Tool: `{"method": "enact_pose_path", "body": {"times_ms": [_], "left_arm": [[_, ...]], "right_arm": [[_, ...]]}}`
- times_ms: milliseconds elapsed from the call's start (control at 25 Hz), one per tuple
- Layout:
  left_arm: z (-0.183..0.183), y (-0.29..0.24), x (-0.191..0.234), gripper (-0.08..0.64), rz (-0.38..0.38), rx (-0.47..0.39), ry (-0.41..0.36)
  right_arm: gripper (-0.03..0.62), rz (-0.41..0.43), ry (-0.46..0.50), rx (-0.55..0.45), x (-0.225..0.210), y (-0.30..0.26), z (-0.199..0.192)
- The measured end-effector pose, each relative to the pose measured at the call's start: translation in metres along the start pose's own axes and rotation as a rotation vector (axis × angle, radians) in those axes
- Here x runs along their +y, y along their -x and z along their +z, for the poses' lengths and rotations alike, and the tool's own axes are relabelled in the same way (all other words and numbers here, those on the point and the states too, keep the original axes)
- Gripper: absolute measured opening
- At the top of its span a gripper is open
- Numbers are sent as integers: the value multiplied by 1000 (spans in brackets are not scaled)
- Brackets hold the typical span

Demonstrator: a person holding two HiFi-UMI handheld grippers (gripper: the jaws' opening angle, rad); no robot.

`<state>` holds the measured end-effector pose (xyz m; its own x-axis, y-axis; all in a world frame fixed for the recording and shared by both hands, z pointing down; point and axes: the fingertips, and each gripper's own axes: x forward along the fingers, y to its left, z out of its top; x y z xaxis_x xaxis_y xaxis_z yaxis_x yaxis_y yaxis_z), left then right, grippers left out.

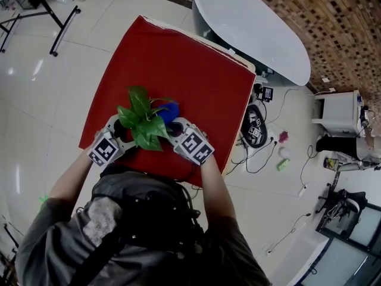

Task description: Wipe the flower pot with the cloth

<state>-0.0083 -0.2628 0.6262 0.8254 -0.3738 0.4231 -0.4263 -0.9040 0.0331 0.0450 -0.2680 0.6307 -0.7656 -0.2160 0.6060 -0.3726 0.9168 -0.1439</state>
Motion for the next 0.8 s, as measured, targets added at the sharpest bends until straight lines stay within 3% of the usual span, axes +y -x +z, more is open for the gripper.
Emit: {"method": "enact_pose_path", "body": {"times_ms": [480,800], "left_arm": [[-1,-2,-7,414,15,1,11],[-14,16,-8,429,111,44,39]], "right_arm": [[77,19,-59,-41,48,11,-8],[77,-15,-107,-72,53,10,-23]]}}
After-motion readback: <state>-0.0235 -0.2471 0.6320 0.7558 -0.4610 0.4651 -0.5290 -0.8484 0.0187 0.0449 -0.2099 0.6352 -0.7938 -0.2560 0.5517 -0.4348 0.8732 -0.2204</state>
